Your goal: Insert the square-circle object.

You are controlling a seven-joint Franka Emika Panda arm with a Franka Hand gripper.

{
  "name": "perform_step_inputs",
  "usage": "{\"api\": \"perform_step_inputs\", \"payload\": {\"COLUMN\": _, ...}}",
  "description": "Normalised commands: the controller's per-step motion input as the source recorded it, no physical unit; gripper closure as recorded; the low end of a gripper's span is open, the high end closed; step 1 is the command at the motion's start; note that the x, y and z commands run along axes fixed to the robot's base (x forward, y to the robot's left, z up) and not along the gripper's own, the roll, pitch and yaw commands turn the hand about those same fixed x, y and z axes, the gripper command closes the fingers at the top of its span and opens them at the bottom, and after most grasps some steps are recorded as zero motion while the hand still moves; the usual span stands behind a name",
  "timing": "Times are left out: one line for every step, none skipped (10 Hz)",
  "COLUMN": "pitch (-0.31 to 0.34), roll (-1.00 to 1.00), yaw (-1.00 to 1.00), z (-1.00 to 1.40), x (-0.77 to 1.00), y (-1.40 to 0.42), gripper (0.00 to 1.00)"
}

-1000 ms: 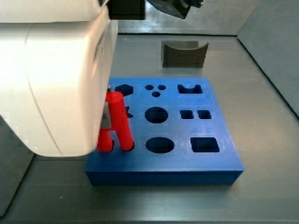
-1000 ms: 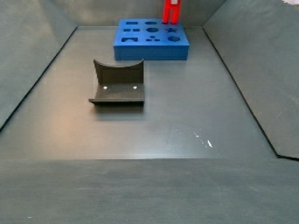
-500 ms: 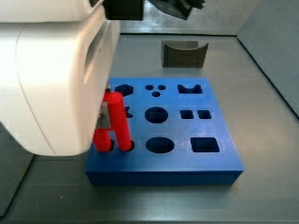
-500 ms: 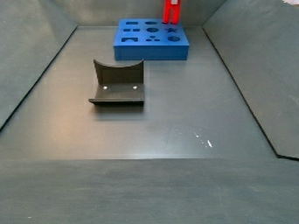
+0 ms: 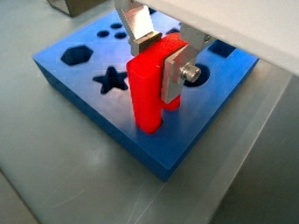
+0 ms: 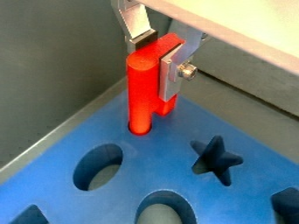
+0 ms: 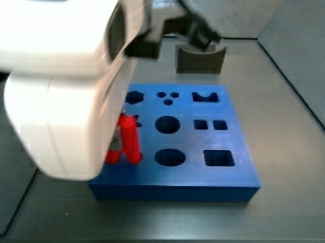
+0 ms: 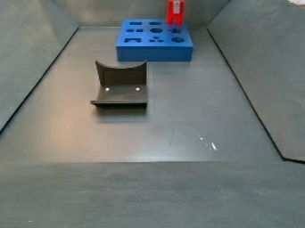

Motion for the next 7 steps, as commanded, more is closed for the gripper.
{"api": "perform_step_inputs", "payload": {"pitch": -0.047, "roll": 0.0, "yaw": -0.19, "z": -1.0, "x": 0.0, "y": -0.15, "gripper": 1.0}}
{"api": "perform_step_inputs", "payload": {"pitch": -0.133, "roll": 0.0, "yaw": -0.11, "z": -1.0, "x": 0.14, "y": -0.27, "gripper": 1.0}}
{"api": "perform_step_inputs", "payload": {"pitch": -0.25, "roll": -0.1, "yaw": 0.0, "z": -0.78, "x": 0.43, "y": -0.31, "gripper": 1.0}}
{"api": "perform_step_inputs", "payload": {"pitch": -0.253, "roll": -0.1, "yaw": -0.01, "z": -0.76, "x": 0.43, "y": -0.33, "gripper": 1.0}}
{"api": "perform_step_inputs", "payload": {"pitch": -0.239, "roll": -0.06, "yaw": 0.0, "z": -0.81, "x": 0.36, "y": -0.24, "gripper": 1.0}}
{"api": "perform_step_inputs", "payload": {"pitch": -0.24, "roll": -0.04, "yaw": 0.0, "z": -0.81, "x": 0.14, "y": -0.16, "gripper": 1.0}}
{"api": "perform_step_inputs", "payload": {"pitch": -0.327, "roll": -0.14, "yaw": 0.01, "z": -0.47, "x": -0.11, "y": -0.03, "gripper": 1.0}}
